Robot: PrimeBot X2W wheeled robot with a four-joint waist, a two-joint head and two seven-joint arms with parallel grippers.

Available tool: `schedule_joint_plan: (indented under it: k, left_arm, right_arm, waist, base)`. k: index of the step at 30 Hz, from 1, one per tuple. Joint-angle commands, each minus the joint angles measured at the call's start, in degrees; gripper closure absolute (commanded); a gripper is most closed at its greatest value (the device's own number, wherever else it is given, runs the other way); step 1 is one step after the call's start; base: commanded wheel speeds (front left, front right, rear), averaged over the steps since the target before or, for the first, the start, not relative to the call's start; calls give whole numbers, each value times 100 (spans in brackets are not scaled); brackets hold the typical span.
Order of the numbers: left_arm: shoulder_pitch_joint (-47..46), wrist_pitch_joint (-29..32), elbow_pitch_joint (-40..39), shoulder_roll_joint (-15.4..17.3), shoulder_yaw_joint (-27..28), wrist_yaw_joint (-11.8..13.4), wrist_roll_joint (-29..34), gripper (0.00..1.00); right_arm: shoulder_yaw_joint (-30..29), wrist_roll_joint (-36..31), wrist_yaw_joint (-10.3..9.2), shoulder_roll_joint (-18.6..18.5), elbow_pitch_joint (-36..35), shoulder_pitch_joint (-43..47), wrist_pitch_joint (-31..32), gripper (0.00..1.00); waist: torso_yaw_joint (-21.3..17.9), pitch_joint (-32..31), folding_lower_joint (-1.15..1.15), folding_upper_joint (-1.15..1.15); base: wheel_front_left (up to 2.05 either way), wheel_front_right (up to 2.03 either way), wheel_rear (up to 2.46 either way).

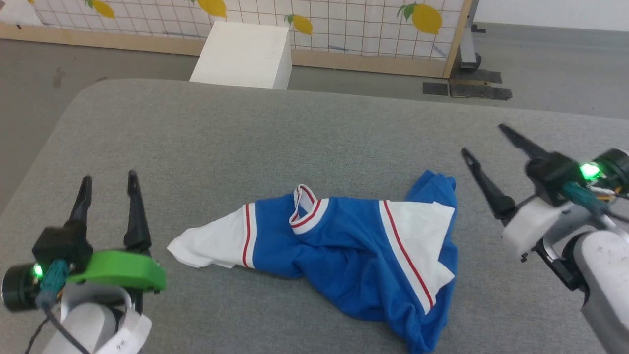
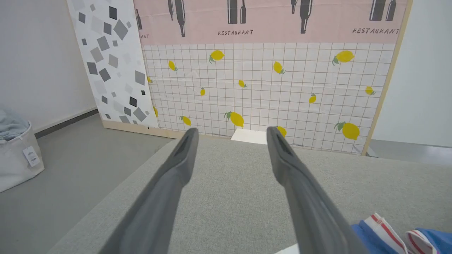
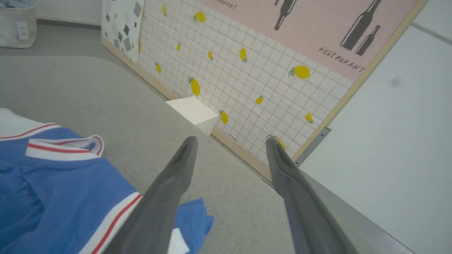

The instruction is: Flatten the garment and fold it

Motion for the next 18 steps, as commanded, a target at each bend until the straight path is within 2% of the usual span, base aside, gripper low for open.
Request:
schedule_joint_plan:
  k: [1, 5, 8, 13, 18]
  left_arm:
    - [198, -21, -90, -202, 232, -83, 251, 0]
    - [642, -21, -225, -845, 860, -383, 877, 0]
    - [750, -21, -172, -1235, 1171, -682, 1169, 0]
    - [768, -21, -60, -1818, 1498, -1151, 1616, 0]
    - [722, -21, -26, -2273, 1726, -1506, 1928, 0]
  right_arm:
    - [385, 383, -9, -247, 3, -226, 411, 0]
    - [1604, 1716, -9, -1086, -152, -886, 1873, 0]
    - [2312, 2357, -9, -1491, -235, -1352, 2761, 0]
    - [3215, 3355, -9, -1711, -18, -2030, 3996, 0]
    - [3843, 3674, -9, -1603, 447, -2580, 4390, 0]
  waist:
    - [31, 41, 0, -1]
    - [107, 130, 0, -1]
    - [176, 222, 0, -1]
    - [323, 425, 0, -1]
    - [469, 685, 0, -1]
  base:
    - [0, 0, 0]
    - [0, 0, 0]
    - [0, 0, 0]
    - [0, 0, 0]
    - [0, 0, 0]
